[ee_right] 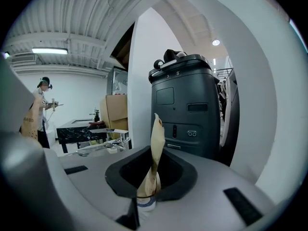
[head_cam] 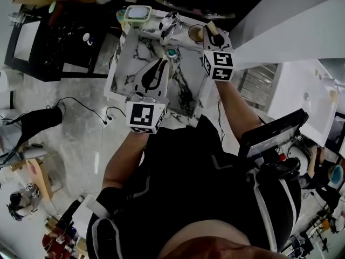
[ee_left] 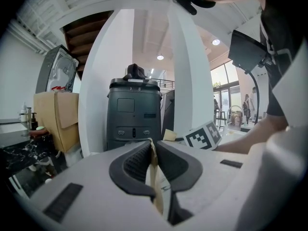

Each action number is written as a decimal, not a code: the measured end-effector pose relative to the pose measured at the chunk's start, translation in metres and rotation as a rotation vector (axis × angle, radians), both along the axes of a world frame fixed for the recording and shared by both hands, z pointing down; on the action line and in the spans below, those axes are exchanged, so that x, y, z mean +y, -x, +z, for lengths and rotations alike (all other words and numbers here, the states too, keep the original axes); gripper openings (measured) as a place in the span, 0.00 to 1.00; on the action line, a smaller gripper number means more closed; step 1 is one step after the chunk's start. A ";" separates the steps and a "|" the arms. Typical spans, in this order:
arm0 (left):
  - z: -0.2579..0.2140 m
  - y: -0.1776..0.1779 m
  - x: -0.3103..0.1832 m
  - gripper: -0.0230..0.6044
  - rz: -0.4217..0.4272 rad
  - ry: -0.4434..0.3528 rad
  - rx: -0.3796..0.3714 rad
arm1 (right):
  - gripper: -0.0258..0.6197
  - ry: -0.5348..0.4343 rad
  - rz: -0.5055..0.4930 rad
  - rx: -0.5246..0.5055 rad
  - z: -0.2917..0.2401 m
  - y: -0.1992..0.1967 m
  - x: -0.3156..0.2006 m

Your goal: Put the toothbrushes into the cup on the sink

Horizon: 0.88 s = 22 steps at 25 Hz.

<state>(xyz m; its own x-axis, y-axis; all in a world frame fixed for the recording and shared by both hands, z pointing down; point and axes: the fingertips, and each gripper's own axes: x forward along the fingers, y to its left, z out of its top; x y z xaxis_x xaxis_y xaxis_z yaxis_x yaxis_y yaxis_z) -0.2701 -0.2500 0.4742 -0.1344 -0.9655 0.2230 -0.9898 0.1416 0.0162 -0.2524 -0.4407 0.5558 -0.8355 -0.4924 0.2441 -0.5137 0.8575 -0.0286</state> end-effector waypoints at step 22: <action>-0.023 0.003 0.016 0.10 0.016 -0.024 0.011 | 0.29 -0.047 -0.011 0.102 -0.020 -0.010 0.009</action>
